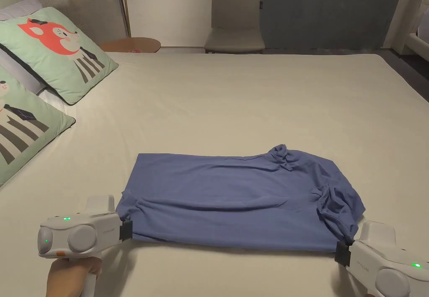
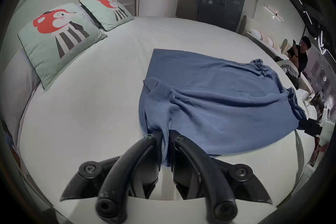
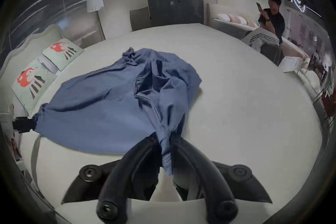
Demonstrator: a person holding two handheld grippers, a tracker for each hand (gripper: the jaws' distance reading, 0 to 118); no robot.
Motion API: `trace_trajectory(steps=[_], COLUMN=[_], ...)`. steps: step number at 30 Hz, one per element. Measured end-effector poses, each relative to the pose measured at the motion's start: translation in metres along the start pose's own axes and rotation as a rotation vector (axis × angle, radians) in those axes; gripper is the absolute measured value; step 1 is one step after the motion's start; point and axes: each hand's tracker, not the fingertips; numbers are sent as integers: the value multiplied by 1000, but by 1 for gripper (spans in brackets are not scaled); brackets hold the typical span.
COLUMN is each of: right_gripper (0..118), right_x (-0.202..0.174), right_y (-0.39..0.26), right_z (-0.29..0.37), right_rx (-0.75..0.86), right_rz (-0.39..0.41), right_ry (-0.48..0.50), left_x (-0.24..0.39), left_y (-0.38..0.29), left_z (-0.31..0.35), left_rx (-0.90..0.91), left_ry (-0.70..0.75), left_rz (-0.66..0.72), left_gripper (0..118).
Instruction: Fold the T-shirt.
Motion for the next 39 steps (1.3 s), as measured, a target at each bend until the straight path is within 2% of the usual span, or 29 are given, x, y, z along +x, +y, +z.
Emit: trace_trajectory(steps=[9,15,20,22,23,24,25,26,27,28,29,35,39], right_gripper=[11,11,11,19,31,44,51,51,78,97,108,110,110], right_x=[20,26,22,19,17,13,9,5,-1,-5,-10,-43,-62], right_y=[-29,-60,-68,-61,-57,-51,-44,-35,-24,-13,-3,52,63], right_z=[53,51,45,50,54,61,69,78,86,94,104,147,157], right_rx=[4,-62,-79,-76,-71,-50,7,64,116,164,224,513,639], right_rz=[-16,0,1,6,5,8,28,45,59,70,78,136,190], right_ry=[59,35,15,14,16,14,3,-8,-10,-3,13,34,-31], left_x=[-20,-23,-17,-13,-11,-7,-4,-1,9,14,21,64,84], left_y=[-50,-97,-99,-94,-90,-85,-80,-73,-64,-56,-47,-1,10], left_z=[44,60,54,56,58,63,68,75,88,96,107,161,176], left_rx=[-15,-65,-70,-75,-76,-73,-44,4,67,129,207,575,727], left_ry=[-21,-17,18,28,34,59,69,67,48,33,22,12,40], left_rz=[70,77,51,26,21,16,17,17,24,33,37,-39,-100], left_gripper=[4,4,6,16,27,45,52,52,79,97,107,110,110])
